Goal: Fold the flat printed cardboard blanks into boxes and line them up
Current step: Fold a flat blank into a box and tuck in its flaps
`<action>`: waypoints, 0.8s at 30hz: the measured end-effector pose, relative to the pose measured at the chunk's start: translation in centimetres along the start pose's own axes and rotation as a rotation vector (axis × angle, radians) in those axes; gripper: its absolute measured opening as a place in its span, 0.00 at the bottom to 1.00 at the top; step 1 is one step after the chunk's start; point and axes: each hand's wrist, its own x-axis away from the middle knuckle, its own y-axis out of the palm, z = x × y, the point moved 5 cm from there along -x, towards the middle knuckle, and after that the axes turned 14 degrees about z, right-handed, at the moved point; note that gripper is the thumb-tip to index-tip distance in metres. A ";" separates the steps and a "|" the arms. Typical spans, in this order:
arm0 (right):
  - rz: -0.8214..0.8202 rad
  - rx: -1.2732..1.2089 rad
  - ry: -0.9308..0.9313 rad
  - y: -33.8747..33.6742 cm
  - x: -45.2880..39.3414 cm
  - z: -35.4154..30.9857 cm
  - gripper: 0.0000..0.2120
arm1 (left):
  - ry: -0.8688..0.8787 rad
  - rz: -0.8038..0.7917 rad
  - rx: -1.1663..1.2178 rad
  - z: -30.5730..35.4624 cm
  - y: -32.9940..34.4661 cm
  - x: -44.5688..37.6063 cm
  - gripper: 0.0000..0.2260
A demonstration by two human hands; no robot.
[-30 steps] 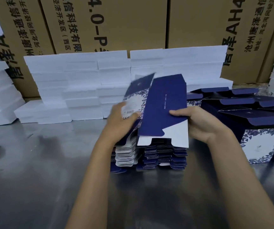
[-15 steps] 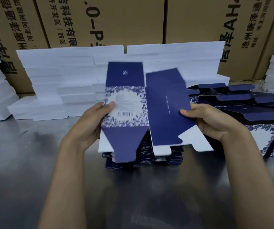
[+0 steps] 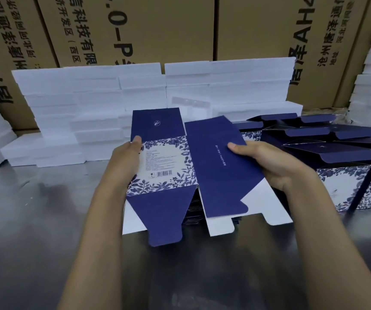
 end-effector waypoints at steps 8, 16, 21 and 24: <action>0.182 -0.078 -0.009 0.0 -0.1 -0.5 0.13 | 0.026 0.039 0.002 1.0 0.4 0.5 0.15; 0.152 -0.096 0.016 -0.2 0.0 -0.6 0.14 | 0.057 0.039 -0.099 0.8 -0.2 0.5 0.19; 0.186 -0.018 0.041 0.6 -0.7 0.5 0.13 | 0.011 0.036 -0.239 0.8 -0.9 0.0 0.20; 0.207 -0.039 0.048 0.9 -0.9 0.8 0.14 | 0.076 0.052 -0.237 0.6 -1.0 0.0 0.22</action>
